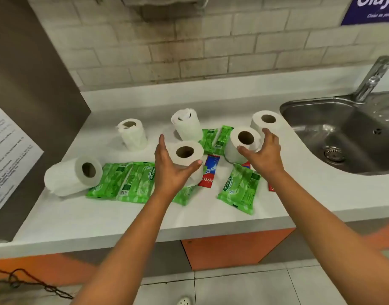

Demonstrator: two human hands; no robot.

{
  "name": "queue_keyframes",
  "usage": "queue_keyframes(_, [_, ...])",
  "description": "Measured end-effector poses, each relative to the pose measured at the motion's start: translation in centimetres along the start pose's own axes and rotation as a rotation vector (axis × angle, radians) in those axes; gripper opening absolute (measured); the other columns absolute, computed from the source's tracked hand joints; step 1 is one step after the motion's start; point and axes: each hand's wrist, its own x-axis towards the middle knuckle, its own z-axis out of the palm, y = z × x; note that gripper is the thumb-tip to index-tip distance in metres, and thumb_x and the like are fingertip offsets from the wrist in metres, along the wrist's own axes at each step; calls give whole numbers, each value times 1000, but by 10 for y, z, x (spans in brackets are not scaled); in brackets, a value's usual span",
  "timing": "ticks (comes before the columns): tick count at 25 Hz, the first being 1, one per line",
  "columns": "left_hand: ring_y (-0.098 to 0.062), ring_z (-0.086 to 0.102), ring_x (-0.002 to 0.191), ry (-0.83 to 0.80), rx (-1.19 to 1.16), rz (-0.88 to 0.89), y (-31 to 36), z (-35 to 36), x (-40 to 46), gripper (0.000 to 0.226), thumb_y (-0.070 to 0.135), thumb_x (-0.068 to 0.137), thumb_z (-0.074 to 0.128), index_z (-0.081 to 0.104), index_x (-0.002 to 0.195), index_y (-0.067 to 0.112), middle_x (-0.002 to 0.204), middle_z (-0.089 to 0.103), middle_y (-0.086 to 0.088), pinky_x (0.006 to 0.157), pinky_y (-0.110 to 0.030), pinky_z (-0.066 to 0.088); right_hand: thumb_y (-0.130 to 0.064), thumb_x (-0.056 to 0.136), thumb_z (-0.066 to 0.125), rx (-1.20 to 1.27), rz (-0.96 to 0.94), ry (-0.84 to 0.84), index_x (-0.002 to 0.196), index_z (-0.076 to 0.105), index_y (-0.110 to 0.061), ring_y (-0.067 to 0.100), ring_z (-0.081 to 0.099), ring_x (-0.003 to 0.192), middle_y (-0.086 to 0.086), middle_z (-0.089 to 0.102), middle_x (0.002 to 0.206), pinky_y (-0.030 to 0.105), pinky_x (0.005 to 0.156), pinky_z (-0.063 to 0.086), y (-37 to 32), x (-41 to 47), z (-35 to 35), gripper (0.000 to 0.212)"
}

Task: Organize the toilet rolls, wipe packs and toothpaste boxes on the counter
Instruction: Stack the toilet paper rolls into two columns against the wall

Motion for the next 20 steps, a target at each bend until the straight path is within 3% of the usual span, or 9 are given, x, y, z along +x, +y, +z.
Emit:
queue_keyframes(4, [-22,21,143,10,-96,-77,-14,16,-8,128,28,56,88,-1,149,20,154,21,-9,113,-32,22,-30,63,84,83,117,-31,144,19,-11,30,31,136,14,31,146,45,113,30,16,2,10,106])
queue_keyframes(6, [-21,23,142,18,-149,-112,-18,24,-6,130,23,56,89,-2,149,19,153,24,-8,111,-28,22,-26,57,87,158,131,-30,141,24,-10,31,38,132,14,39,142,46,110,35,22,9,16,106])
queue_keyframes(9, [-20,29,139,39,-186,-146,-19,31,-2,128,16,56,88,0,149,19,151,30,-6,107,-23,25,-14,59,86,252,122,-47,134,33,-9,22,50,115,8,51,129,31,100,40,22,18,18,92])
queue_keyframes(11, [-20,33,137,68,-201,-174,-20,35,0,125,13,57,87,3,148,20,149,33,-5,104,-21,27,-8,63,83,285,115,-66,132,34,-10,14,47,104,0,51,117,24,90,38,20,22,20,85])
queue_keyframes(15, [-22,41,130,128,-158,-229,-20,40,2,110,16,58,87,18,144,21,142,42,-5,97,-21,32,-8,61,84,358,112,-57,135,31,-12,14,49,105,4,55,122,29,94,41,21,28,29,91])
queue_keyframes(20, [-23,50,121,159,-106,-220,-18,38,7,94,19,57,87,34,134,14,132,53,-5,93,-22,37,-9,62,84,372,111,-34,129,38,-10,18,53,106,9,57,123,31,93,44,19,29,34,81])
